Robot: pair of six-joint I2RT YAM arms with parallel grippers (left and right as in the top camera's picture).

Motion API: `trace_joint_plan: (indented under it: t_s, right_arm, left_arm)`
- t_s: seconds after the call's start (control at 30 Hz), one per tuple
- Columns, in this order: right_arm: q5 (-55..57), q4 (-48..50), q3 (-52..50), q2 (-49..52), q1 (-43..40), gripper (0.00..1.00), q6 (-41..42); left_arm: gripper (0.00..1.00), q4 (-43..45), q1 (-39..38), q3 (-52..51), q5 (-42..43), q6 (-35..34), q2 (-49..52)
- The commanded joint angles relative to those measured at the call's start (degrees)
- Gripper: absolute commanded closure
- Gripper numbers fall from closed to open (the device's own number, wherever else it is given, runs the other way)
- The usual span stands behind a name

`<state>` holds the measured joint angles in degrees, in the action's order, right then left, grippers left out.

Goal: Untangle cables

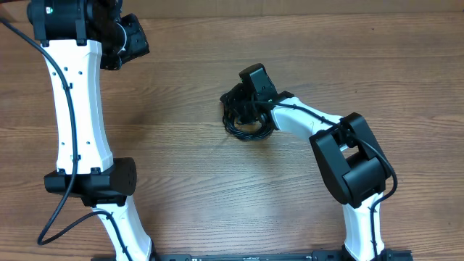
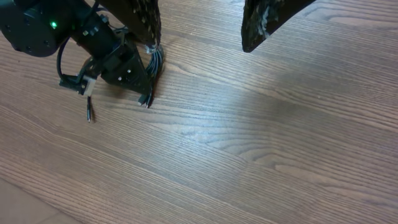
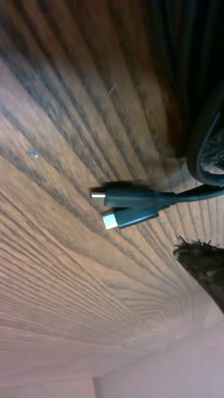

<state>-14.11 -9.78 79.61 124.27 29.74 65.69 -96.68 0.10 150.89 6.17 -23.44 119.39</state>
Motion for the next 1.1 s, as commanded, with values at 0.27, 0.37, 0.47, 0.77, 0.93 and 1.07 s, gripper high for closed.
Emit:
trace_joint_plan:
  t_s: [0.27,0.37,0.47,0.77,0.93,1.07]
  right_arm:
    - [-1.92,-11.10,1.01,2.89,0.09,0.96,-17.92]
    - [-5.88,-15.23,1.05,0.72,-0.85,0.96,-26.64]
    - [-13.40,-23.54,1.07,-5.68,-2.91,0.96,-38.69]
    - [-20.55,-42.27,1.11,-27.96,-3.85,0.96,-50.99]
    - [-21.79,-44.78,1.11,-37.99,-4.90,0.96,-49.94]
    - [-25.42,-44.89,1.11,-41.18,-7.13,0.96,-47.78]
  left_arm:
    - [0.57,-0.09,-0.92,0.11,0.90,1.40,0.94]
    - [0.58,-0.09,-1.49,0.11,0.92,2.10,0.94]
    - [0.67,-0.11,-1.75,0.11,3.02,5.62,0.94]
    - [0.66,-0.13,-4.68,-0.48,22.12,18.99,0.94]
    - [0.65,-0.11,-8.68,-1.66,26.51,20.11,0.94]
    - [0.66,-0.11,-12.76,-3.43,26.49,20.35,0.94]
